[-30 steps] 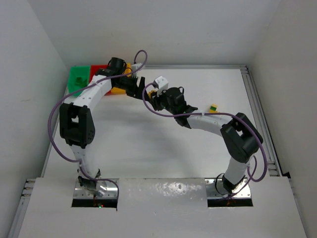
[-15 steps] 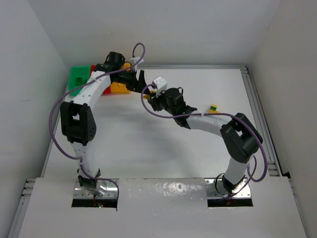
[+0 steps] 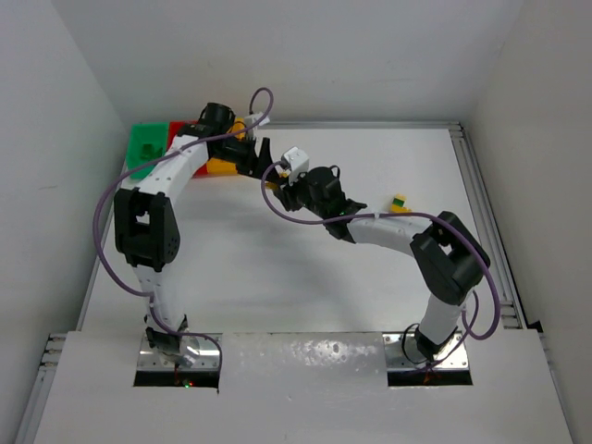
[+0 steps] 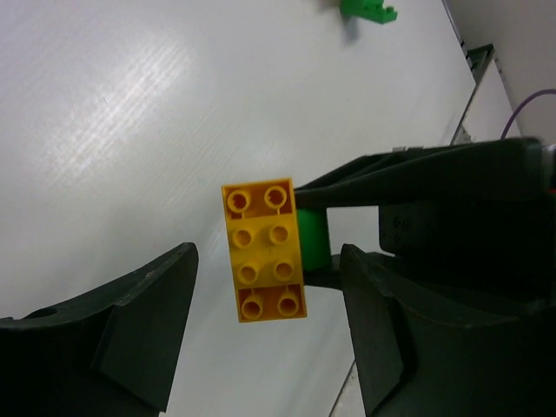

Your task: Sort the legos into containers by color

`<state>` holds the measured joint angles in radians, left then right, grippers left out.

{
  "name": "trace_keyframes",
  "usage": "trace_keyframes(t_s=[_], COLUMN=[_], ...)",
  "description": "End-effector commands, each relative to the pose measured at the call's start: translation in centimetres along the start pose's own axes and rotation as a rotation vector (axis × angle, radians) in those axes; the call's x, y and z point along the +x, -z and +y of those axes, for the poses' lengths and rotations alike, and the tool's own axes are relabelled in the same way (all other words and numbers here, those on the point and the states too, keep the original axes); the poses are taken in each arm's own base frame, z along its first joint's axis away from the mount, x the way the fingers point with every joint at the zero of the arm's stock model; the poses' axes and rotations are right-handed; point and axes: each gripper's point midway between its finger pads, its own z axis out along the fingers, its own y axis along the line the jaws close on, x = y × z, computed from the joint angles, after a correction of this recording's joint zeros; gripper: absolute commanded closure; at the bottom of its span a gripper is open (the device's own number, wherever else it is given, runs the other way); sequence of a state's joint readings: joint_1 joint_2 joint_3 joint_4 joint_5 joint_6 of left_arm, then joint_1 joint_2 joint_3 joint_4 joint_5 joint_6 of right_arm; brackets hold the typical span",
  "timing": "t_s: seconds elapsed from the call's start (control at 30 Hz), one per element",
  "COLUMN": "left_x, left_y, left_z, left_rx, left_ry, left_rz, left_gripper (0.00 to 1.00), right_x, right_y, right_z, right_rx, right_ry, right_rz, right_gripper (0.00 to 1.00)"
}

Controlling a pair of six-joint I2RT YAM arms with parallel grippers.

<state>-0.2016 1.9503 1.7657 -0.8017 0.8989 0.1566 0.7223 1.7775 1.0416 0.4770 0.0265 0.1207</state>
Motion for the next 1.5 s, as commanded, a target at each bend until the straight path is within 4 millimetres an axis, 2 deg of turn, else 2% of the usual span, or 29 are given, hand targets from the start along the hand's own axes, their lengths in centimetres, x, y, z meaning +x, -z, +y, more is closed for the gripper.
trace_keyframes(t_s=[0.0, 0.03, 0.27, 0.33, 0.4, 0.43, 0.6, 0.63, 0.7, 0.73, 0.77, 0.8, 0.83, 0.87, 0.93, 1.07, 1.17, 1.2, 1.27, 1.3, 1.37, 1.47], left_x=[1.2, 1.6, 1.1, 1.2, 1.3, 1.3, 0.4, 0.0, -1.4, -2.1, -3.2, -3.7, -4.7, -5.1, -5.8, -7.2, -7.4, -7.6, -8.2, -7.8, -9.2, -9.5], left_y=[0.6, 0.5, 0.0, -0.1, -0.2, -0.2, 0.4, 1.1, 2.3, 3.8, 4.7, 5.6, 7.3, 7.8, 8.6, 8.8, 9.2, 10.2, 11.2, 10.7, 11.0, 9.9], left_z=[-1.4, -1.6, -2.0, -2.2, -2.2, -2.2, -1.4, -0.5, 1.0, 2.4, 3.0, 3.7, 4.8, 5.1, 5.5, 5.7, 11.3, 14.0, 17.6, 19.1, 20.2, 22.4], left_rx=[0.03, 0.042, 0.065, 0.083, 0.085, 0.082, 0.043, 0.014, -0.044, -0.071, -0.077, -0.086, -0.113, -0.133, -0.185, -0.195, -0.429, -0.576, -0.733, -0.757, -0.789, -0.797], left_ry=[-0.019, -0.006, 0.014, 0.027, 0.038, 0.041, 0.043, 0.054, 0.049, 0.077, 0.078, 0.091, 0.091, 0.083, 0.045, 0.016, 0.021, 0.027, 0.031, 0.047, 0.029, 0.04], left_rz=[0.015, 0.019, 0.0, -0.003, -0.003, -0.004, -0.03, -0.047, -0.086, -0.123, -0.156, -0.18, -0.217, -0.226, -0.233, -0.268, -0.286, -0.301, -0.317, -0.306, -0.336, -0.324], left_gripper=[0.36, 0.39, 0.52, 0.7, 0.95, 1.0, 1.0, 1.0, 1.0, 1.0, 1.0, 1.0, 1.0, 1.0, 1.0, 1.0, 1.0, 1.0, 1.0, 1.0, 1.0, 0.96], right_x=[-3.9, -4.1, -4.6, -4.6, -4.7, -4.6, -2.9, -1.5, -0.1, 1.2, 1.8, 3.2, 3.4, 3.8, 4.4, 4.4, 3.9, 3.8, 3.4, 3.3, 3.1, 3.1], right_y=[0.5, 0.5, 0.4, 0.4, 0.5, 0.5, 0.9, 1.2, 1.9, 2.7, 3.1, 3.7, 4.1, 4.3, 4.7, 4.7, 4.6, 4.5, 4.5, 4.6, 4.6, 4.6], right_z=[-0.5, -0.4, -0.1, 0.0, -0.1, -0.1, -0.5, -0.9, -1.1, -1.3, -1.6, -1.6, -1.8, -1.8, -1.9, -2.0, -1.9, -1.7, -1.7, -1.7, -1.6, -1.6], right_rx=[0.019, 0.02, 0.001, -0.002, 0.0, 0.001, 0.022, 0.039, 0.055, 0.063, 0.077, 0.081, 0.092, 0.093, 0.101, 0.109, 0.1, 0.094, 0.091, 0.086, 0.078, 0.081], right_ry=[0.023, 0.025, 0.012, 0.014, 0.015, 0.014, 0.036, 0.042, 0.058, 0.058, 0.058, 0.056, 0.052, 0.052, 0.041, 0.034, 0.035, 0.038, 0.04, 0.046, 0.052, 0.051], right_rz=[-0.099, -0.102, -0.119, -0.119, -0.122, -0.119, -0.071, -0.035, -0.003, 0.023, 0.036, 0.065, 0.067, 0.075, 0.084, 0.081, 0.071, 0.07, 0.061, 0.061, 0.059, 0.058], right_gripper=[1.0, 1.0, 1.0, 1.0, 1.0, 1.0, 1.0, 1.0, 1.0, 1.0, 1.0, 1.0, 1.0, 1.0, 1.0, 1.0, 1.0, 1.0, 1.0, 1.0, 1.0, 1.0])
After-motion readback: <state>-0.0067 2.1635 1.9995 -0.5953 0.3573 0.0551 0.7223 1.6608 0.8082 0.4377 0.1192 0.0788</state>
